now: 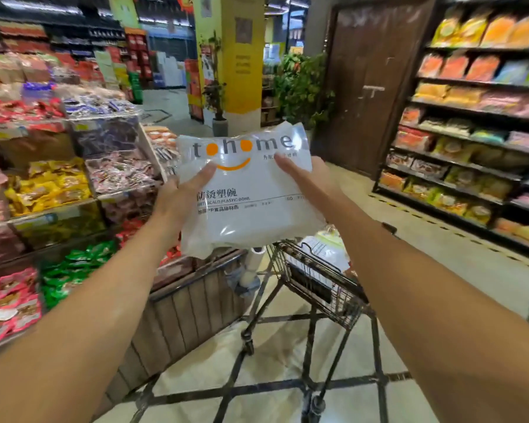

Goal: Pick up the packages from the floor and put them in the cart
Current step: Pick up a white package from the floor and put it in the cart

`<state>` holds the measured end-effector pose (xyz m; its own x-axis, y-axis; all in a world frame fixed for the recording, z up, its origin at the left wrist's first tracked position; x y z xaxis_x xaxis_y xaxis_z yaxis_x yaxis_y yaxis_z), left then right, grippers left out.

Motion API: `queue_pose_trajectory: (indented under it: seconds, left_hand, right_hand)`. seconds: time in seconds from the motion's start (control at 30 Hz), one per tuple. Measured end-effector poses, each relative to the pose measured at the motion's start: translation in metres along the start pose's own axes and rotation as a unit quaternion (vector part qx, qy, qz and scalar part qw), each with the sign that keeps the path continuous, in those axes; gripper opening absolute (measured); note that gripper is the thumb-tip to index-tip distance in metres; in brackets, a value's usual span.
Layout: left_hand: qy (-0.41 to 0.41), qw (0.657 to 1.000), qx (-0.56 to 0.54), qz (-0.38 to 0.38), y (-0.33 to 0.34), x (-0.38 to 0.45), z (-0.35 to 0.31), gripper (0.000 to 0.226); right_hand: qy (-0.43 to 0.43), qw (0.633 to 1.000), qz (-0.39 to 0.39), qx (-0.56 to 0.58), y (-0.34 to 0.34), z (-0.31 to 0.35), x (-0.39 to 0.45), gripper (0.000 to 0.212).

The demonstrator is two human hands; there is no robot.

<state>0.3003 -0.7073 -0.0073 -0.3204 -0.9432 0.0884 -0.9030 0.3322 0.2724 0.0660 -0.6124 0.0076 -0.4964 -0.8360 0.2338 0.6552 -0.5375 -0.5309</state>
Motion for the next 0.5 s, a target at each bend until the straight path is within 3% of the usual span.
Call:
queue_pose_trajectory:
  seconds: [0.1,0.2,0.4,0.5]
  left_hand:
    - [-0.002,0.999,0.015,0.041,0.086,0.012,0.015,0.025]
    - [-0.012,0.997,0.026,0.066,0.170,0.021,0.037,0.027]
    - [-0.044,0.992,0.027,0.112,0.317,0.038,0.085,0.030]
    - [-0.060,0.987,0.041,0.141,0.370,0.048,0.106,0.049]
  right_hand:
    - [0.042,0.998,-0.044,-0.006,-0.071,-0.045,0.015,0.083]
    - [0.073,0.995,-0.068,-0.023,-0.141,-0.095,0.030,0.099]
    - [0.062,0.994,-0.091,-0.019,-0.249,-0.191,0.049,0.061]
    - [0.067,0.993,-0.095,-0.010,-0.286,-0.229,0.060,0.037]
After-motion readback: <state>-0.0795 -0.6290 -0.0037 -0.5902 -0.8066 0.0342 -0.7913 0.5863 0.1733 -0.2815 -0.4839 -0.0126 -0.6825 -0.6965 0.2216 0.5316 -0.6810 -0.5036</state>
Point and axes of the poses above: each hand's wrist, its own x-axis towards the middle knuckle, its own y-axis out of the palm, z = x × y, the point moved 1 cm from there along x, towards the middle knuckle, and after that the axes turned 12 degrees about -x, right-handed, at the moved point
